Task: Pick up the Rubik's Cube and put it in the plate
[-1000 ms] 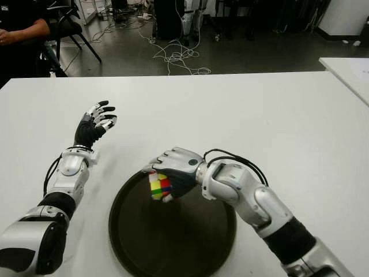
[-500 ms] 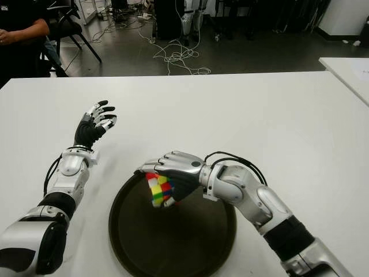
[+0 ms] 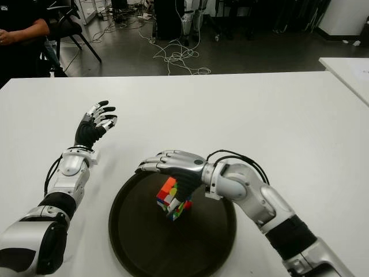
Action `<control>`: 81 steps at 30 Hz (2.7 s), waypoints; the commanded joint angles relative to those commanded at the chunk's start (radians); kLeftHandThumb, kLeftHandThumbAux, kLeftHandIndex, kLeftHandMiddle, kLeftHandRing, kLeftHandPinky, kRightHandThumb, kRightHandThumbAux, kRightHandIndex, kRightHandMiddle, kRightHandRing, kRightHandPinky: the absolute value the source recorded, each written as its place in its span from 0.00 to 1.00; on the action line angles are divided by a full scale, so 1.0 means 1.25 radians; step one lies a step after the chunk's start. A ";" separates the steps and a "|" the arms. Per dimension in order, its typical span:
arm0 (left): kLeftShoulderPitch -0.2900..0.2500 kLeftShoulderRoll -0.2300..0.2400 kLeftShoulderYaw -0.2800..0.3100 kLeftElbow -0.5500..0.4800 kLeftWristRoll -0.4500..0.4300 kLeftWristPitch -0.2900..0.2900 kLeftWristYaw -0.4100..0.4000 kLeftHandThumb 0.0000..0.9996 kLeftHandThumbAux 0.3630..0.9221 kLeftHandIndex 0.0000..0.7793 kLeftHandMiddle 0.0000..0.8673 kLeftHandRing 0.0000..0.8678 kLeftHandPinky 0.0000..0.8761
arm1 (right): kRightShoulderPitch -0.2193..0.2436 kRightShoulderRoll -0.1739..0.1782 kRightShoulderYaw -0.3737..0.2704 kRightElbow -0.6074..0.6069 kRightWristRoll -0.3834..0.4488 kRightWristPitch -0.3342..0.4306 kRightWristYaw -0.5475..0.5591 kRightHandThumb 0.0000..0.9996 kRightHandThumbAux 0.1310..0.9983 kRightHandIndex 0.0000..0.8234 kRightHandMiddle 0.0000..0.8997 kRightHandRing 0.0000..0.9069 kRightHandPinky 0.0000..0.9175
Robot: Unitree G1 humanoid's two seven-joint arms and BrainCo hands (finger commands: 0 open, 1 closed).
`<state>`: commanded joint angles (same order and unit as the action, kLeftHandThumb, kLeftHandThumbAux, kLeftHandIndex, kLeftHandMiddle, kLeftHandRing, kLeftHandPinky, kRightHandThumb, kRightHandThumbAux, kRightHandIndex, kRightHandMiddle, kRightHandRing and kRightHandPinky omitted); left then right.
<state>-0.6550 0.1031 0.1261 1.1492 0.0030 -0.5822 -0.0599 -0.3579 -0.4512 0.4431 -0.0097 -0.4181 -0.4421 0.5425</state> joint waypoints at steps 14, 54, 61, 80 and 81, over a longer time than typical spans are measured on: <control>0.003 0.001 -0.004 -0.008 0.005 0.002 0.000 0.09 0.70 0.24 0.30 0.33 0.41 | 0.013 -0.042 -0.166 -0.082 0.509 0.141 0.202 0.00 0.64 0.00 0.00 0.00 0.00; -0.001 0.001 0.000 0.009 0.005 0.000 0.003 0.08 0.72 0.24 0.30 0.33 0.41 | 0.043 0.264 -0.439 0.494 0.314 -0.079 -0.526 0.00 0.74 0.17 0.26 0.26 0.25; 0.003 -0.002 0.004 0.008 -0.003 -0.003 -0.006 0.09 0.71 0.23 0.30 0.34 0.43 | 0.052 0.248 -0.438 0.508 0.293 -0.088 -0.533 0.00 0.74 0.15 0.23 0.23 0.22; 0.005 -0.002 0.014 0.012 -0.016 -0.001 -0.022 0.10 0.73 0.22 0.28 0.32 0.42 | 0.055 0.267 -0.429 0.522 0.287 -0.117 -0.528 0.00 0.78 0.14 0.22 0.21 0.19; 0.005 -0.002 0.013 0.012 -0.016 -0.002 -0.022 0.09 0.73 0.22 0.28 0.32 0.43 | 0.057 0.270 -0.427 0.516 0.290 -0.112 -0.524 0.00 0.78 0.14 0.22 0.21 0.19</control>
<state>-0.6483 0.1005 0.1426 1.1641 -0.0168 -0.5851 -0.0880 -0.2863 -0.1144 -0.0912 0.6352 -0.0560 -0.5821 -0.1124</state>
